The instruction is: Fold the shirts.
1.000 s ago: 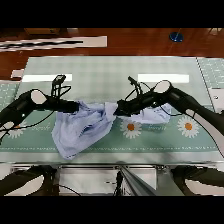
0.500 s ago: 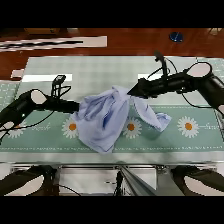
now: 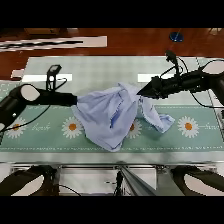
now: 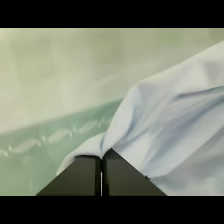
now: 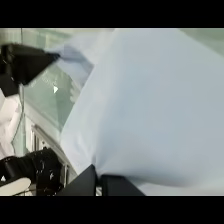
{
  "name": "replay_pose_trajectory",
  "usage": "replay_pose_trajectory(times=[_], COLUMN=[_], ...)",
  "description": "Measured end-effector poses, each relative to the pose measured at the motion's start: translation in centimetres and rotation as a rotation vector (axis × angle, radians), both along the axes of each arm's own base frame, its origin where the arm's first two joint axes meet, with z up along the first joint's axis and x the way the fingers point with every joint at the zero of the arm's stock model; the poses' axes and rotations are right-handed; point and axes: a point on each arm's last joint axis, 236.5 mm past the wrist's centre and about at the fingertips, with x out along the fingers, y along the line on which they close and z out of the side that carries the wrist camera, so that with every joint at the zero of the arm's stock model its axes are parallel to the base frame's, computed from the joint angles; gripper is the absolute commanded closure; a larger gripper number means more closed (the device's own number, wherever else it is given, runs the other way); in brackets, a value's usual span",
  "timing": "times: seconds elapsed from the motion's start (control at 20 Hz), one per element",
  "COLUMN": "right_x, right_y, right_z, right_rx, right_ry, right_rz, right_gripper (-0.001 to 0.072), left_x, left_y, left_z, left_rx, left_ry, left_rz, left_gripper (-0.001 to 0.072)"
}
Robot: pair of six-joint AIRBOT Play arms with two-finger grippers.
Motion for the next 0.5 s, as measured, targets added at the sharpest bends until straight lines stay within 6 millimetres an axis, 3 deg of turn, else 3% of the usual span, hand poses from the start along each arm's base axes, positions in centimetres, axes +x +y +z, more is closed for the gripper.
replay_pose_trajectory(times=[0.1, 0.25, 0.4, 0.5], right_x=[-0.8, -1.8, -2.3, -2.3], right_y=[-0.1, -0.1, -0.1, -0.1], right_z=[0.8, 2.2, 4.6, 7.0], right_rx=[0.003, 0.004, 0.009, 0.012], right_ry=[-0.009, -0.042, -0.11, -0.18], right_rz=[0.021, 0.04, 0.047, 0.045], right_gripper=[0.0689, 0.069, 0.069, 0.069], left_x=[1.8, 3.4, 2.2, 0.1], left_y=[0.5, 2.8, 6.0, 8.0], left_z=[6.0, 17.4, 27.9, 33.1], left_rx=[-0.003, 0.023, 0.092, 0.15], left_ry=[-0.152, -0.428, -0.658, -0.753], left_rz=[0.008, 0.044, 0.097, 0.126], left_gripper=[0.0686, 0.0686, 0.0686, 0.0685])
